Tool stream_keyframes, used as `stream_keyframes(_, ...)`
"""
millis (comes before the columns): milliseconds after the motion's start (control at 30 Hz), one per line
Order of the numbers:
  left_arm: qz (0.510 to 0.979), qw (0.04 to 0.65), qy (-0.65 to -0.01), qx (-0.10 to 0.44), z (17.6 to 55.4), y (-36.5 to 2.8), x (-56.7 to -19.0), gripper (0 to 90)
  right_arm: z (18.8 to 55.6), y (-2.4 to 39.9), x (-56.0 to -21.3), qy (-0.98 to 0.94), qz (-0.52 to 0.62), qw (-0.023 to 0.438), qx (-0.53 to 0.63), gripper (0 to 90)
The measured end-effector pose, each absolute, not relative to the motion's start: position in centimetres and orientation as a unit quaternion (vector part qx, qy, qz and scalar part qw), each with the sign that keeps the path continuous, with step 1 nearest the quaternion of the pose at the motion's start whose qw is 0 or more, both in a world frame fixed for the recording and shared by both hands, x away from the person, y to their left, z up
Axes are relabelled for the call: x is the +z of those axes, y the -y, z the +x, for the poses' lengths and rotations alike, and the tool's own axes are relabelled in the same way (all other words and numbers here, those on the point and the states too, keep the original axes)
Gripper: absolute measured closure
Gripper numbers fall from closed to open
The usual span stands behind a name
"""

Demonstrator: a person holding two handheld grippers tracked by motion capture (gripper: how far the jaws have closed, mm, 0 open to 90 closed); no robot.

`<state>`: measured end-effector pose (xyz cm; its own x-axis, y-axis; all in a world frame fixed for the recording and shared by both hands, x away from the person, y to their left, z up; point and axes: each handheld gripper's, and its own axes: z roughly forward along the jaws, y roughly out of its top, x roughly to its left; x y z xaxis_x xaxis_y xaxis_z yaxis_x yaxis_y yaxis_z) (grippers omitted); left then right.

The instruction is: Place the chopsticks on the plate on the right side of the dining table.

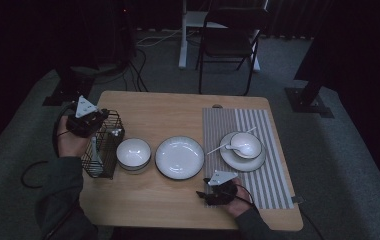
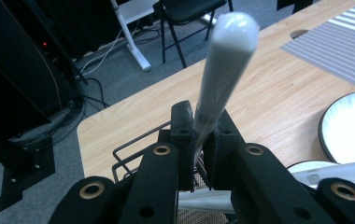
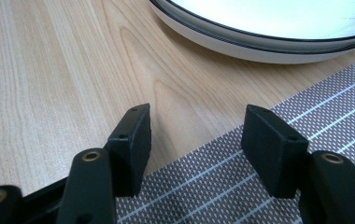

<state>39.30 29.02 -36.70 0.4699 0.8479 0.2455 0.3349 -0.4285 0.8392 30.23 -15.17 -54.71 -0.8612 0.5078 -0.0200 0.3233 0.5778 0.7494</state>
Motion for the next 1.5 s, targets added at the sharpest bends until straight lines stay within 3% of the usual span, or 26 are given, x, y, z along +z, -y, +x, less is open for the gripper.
stream_keyframes(1500,0.742,0.419,-0.34,0.398,35.2,-27.8,-31.1,83.9,30.2,15.2,-54.7,-0.88,0.236,0.117,0.395,42.2)
